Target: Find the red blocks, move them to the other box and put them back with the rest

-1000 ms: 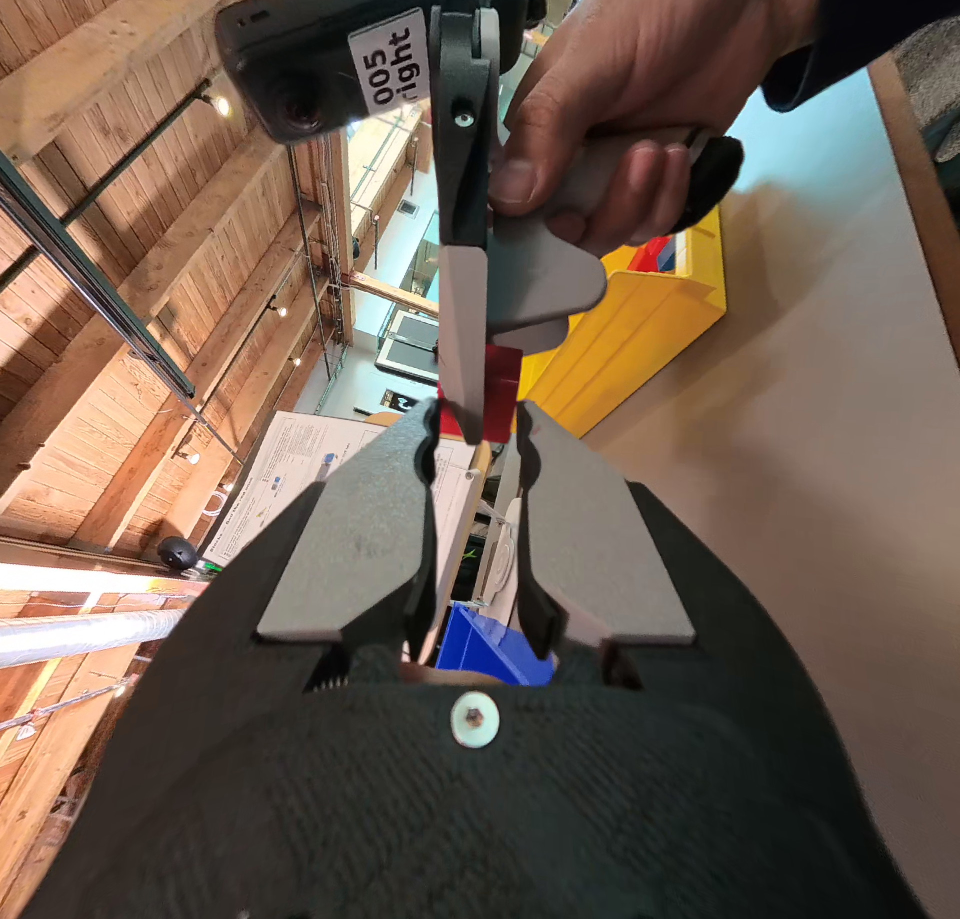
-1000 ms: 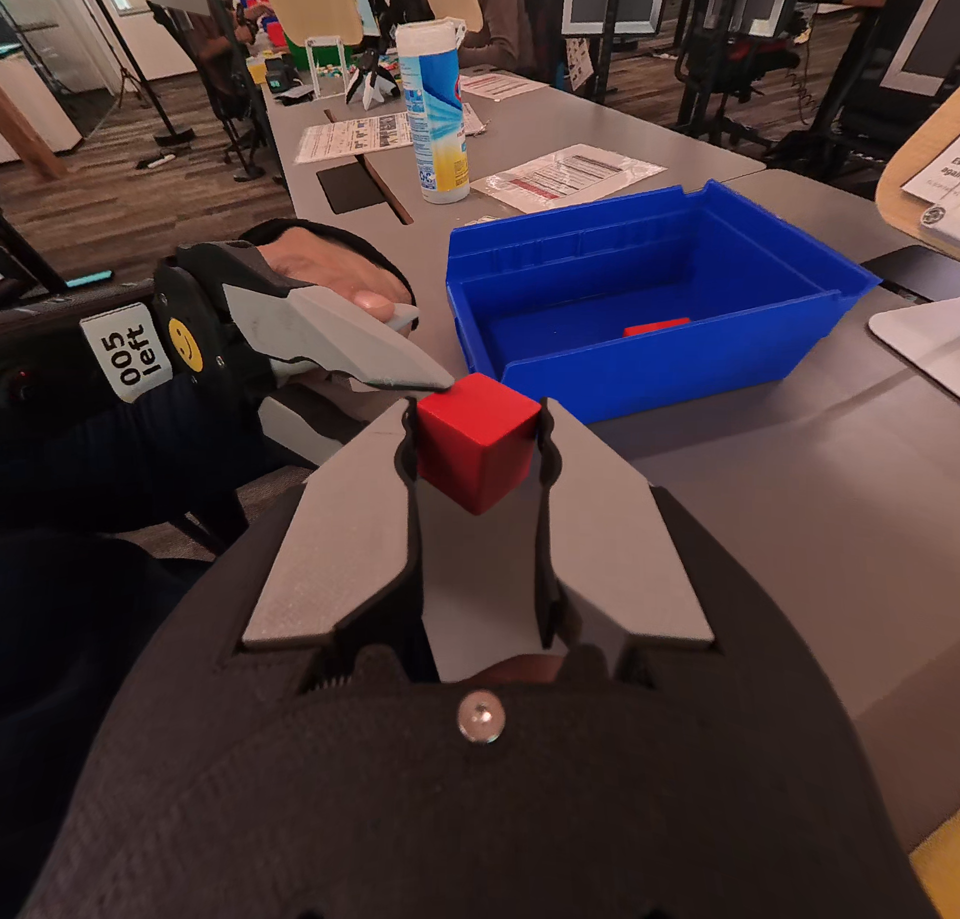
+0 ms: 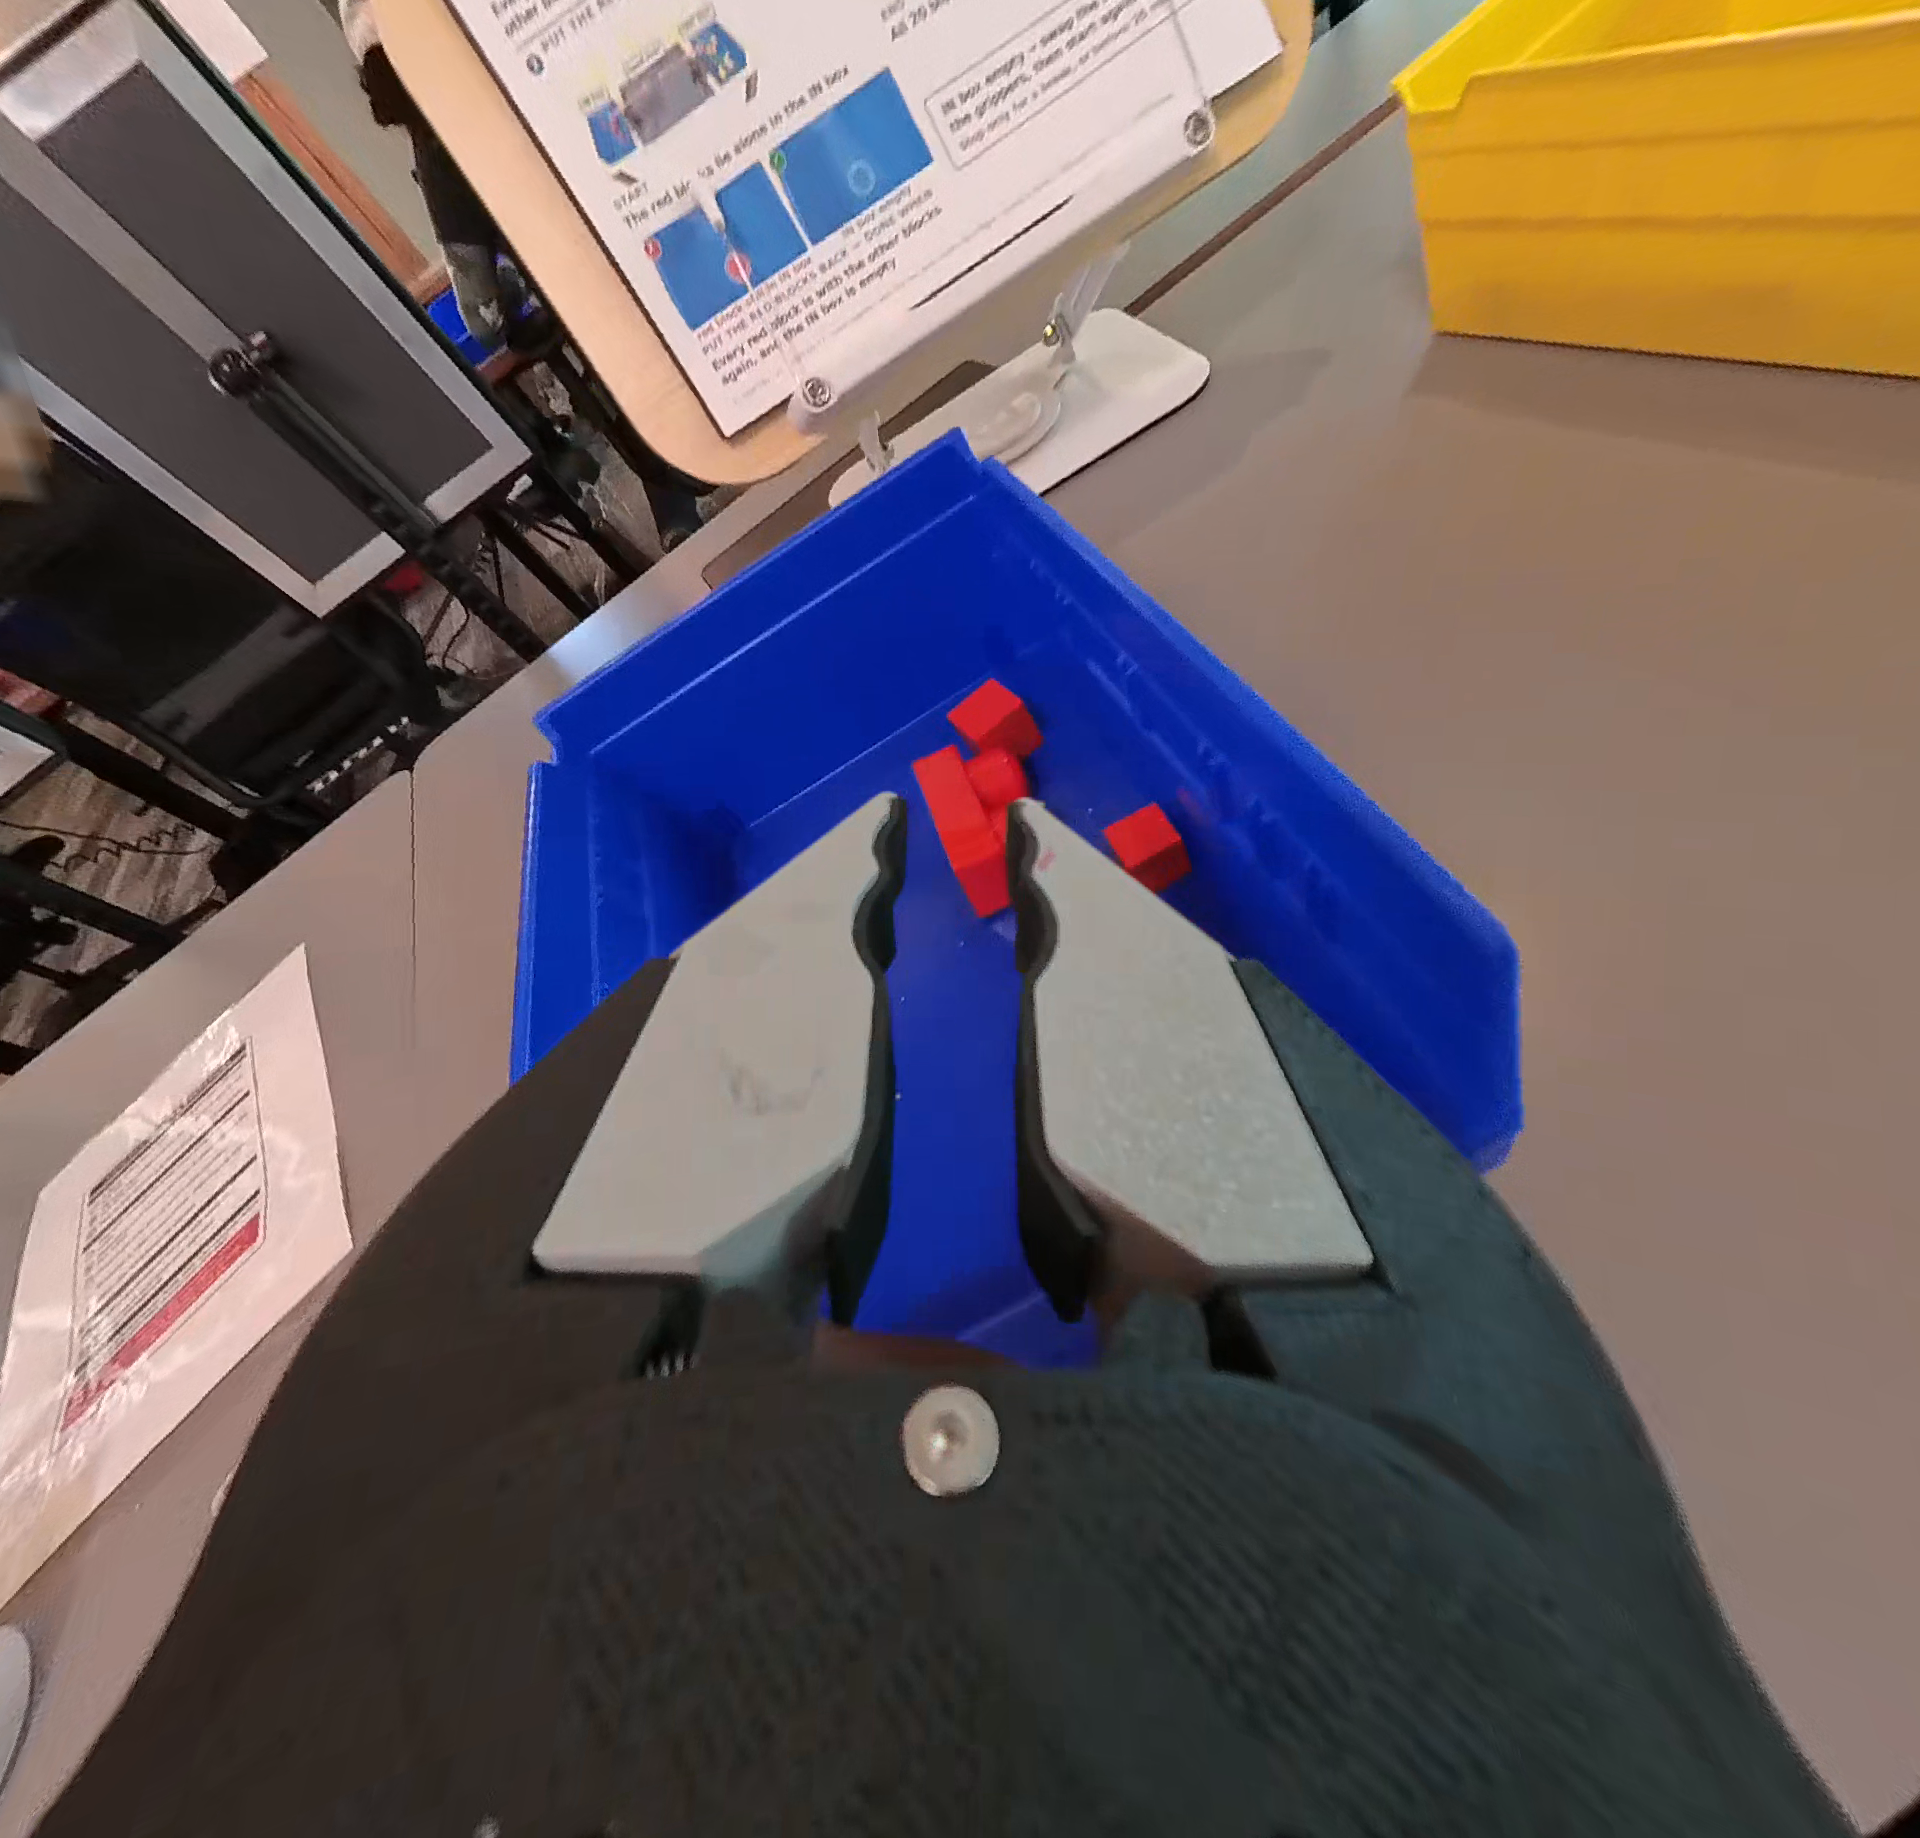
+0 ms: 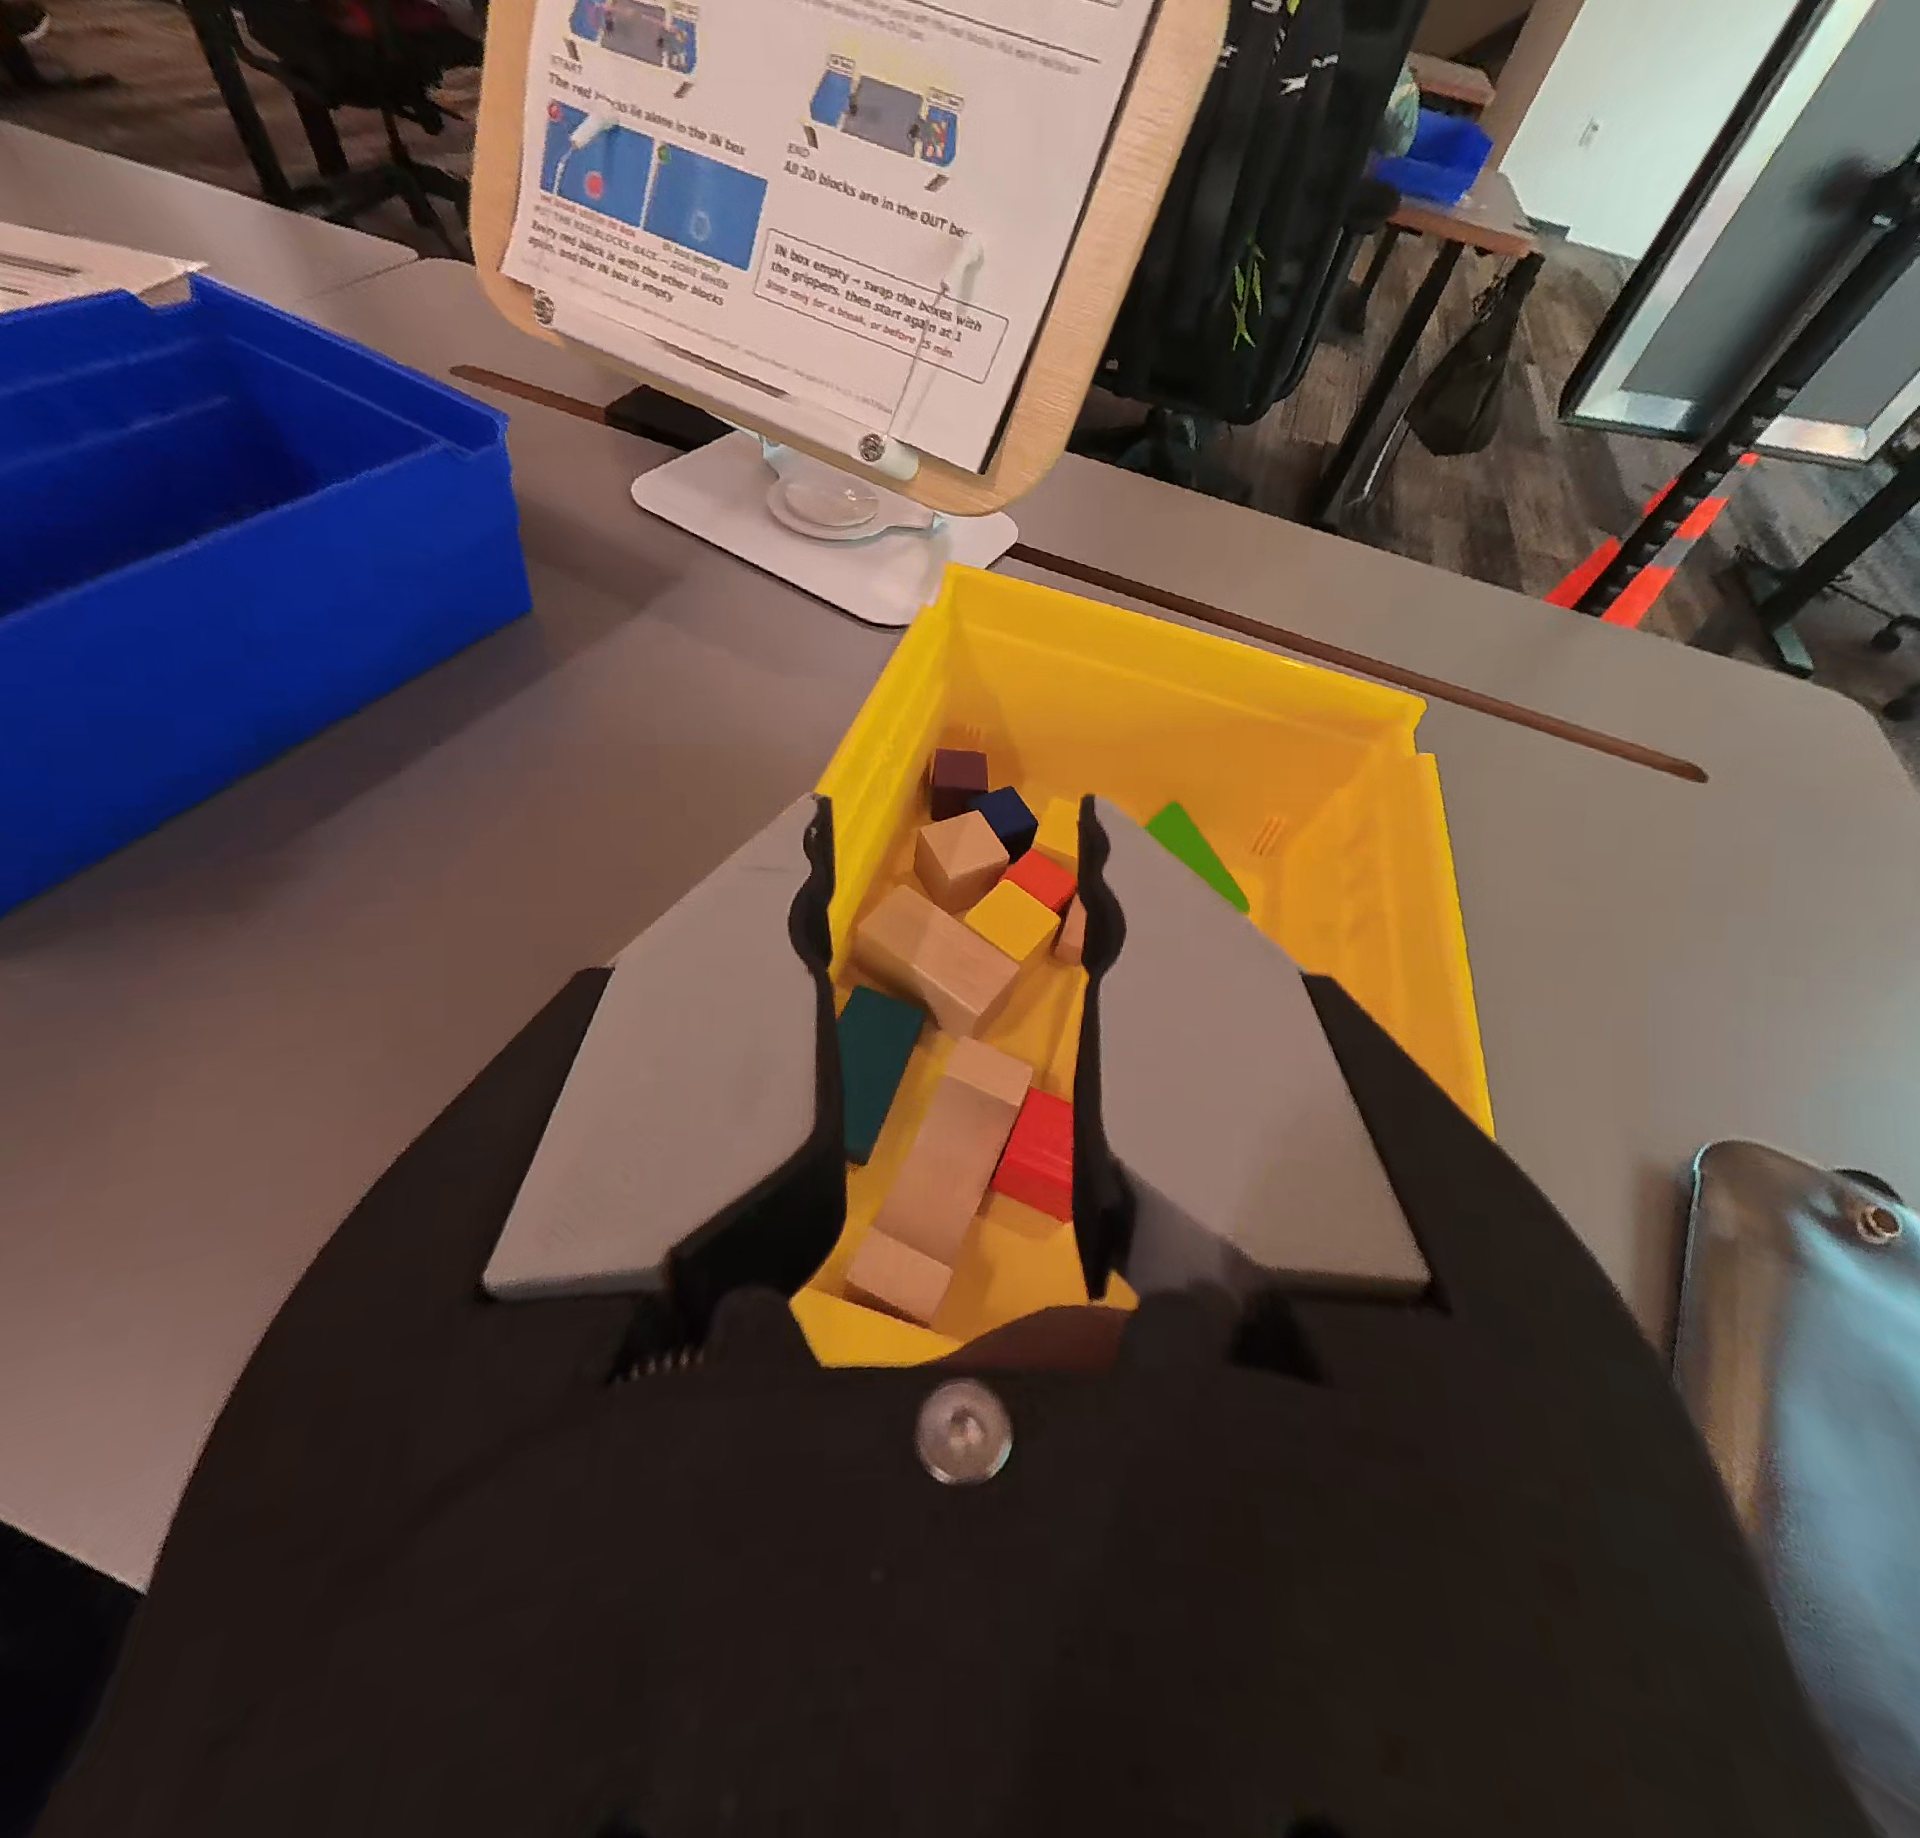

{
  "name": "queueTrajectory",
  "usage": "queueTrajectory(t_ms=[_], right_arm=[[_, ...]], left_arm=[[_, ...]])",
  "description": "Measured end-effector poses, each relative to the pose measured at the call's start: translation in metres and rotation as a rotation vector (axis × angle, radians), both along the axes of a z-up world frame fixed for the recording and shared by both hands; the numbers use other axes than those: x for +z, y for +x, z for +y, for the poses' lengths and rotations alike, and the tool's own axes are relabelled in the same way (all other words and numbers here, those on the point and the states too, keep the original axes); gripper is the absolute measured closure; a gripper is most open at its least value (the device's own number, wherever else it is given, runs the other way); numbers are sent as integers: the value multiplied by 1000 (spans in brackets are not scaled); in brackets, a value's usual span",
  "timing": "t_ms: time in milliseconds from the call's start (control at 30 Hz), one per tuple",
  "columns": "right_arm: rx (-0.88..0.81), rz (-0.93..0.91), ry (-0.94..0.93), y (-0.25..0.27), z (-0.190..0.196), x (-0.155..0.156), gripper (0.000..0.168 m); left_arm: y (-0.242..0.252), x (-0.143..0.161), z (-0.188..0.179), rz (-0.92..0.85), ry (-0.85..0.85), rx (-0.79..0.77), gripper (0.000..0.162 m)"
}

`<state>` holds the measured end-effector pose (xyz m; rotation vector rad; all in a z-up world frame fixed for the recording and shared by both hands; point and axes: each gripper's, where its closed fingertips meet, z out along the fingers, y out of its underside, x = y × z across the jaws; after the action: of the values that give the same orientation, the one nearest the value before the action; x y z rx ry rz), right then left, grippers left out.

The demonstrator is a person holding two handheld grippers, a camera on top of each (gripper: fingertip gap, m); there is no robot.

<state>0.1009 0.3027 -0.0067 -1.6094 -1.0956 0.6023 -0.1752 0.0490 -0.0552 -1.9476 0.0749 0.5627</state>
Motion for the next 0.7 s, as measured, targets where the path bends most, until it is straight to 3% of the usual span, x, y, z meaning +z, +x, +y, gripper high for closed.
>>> queueTrajectory(t_ms=[333, 467, 533, 700], right_arm=[[64, 31, 37, -8, -20, 12, 126], [80, 35, 36, -11, -25, 11, 126], [81, 29, 43, -13, -26, 11, 126], [83, 10, 70, -14, -28, 11, 126]], left_arm=[[-14, -58, 20, -172, -157, -23, 124], [-30, -65, 38, -285, -156, 6, 122], [-33, -73, 50, -401, -223, -5, 121], [-64, -96, 74, -436, -385, 75, 111]])
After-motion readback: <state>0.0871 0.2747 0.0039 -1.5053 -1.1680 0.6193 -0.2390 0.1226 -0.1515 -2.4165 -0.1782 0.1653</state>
